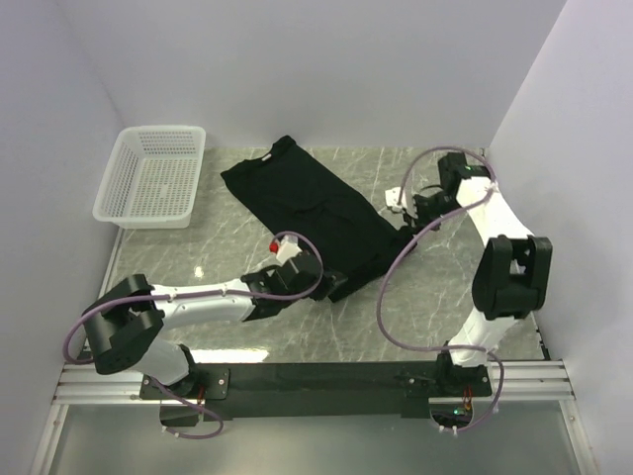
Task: Fold and stack the t-shirts
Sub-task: Fold the tshirt
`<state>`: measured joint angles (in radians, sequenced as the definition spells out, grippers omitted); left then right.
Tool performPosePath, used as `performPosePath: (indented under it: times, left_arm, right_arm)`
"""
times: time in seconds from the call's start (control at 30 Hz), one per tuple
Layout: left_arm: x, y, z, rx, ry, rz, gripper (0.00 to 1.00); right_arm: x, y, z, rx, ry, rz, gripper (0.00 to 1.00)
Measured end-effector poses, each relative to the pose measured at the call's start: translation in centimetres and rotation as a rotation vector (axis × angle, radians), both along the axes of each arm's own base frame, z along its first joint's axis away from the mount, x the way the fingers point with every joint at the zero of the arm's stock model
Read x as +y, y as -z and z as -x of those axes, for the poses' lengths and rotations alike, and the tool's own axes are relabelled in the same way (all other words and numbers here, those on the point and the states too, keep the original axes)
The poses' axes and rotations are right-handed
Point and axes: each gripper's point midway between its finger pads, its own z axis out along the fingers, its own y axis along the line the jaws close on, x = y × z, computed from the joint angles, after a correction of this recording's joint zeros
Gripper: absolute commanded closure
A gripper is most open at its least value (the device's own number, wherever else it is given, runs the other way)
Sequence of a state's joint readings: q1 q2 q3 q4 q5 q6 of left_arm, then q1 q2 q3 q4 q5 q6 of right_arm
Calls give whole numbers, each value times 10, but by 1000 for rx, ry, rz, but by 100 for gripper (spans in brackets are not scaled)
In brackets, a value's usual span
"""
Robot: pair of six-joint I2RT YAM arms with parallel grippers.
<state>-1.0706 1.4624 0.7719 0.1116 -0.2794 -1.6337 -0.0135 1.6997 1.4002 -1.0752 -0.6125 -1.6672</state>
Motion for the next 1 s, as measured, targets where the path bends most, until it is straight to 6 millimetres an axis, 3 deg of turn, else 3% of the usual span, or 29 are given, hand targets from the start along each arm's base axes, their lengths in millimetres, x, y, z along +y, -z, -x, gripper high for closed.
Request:
performPosePath:
  times: [0.2, 0.6, 1.0]
  left_arm:
    - [24, -4, -26, -8, -59, -8, 100]
    - [81, 20, -64, 14, -164, -113, 100]
    - [105, 36, -89, 32, -174, -179, 100]
  right_arm:
    - [34, 3, -32, 34, 15, -17, 100]
    - [84, 11, -100, 38, 100, -43, 100]
    - [101, 27, -120, 59, 176, -50, 100]
